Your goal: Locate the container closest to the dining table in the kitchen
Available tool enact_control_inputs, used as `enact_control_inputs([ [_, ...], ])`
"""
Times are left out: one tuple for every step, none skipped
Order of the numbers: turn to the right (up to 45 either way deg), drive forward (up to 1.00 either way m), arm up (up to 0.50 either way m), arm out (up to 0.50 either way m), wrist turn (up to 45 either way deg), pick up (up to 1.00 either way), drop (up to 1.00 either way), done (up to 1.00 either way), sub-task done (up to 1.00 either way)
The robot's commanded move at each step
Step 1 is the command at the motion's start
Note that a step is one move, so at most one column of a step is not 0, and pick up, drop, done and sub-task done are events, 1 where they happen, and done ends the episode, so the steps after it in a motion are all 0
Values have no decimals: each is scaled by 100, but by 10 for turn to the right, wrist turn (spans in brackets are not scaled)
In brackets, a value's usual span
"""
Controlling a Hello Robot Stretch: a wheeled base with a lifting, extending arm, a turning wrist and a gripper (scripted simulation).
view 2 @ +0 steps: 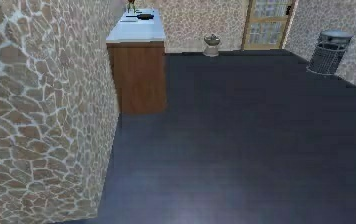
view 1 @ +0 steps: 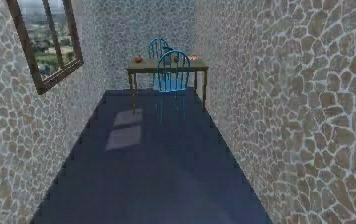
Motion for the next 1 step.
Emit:
enact_control_inputs([
  [0, 100, 0, 0, 0, 0, 0, 0, 0],
])
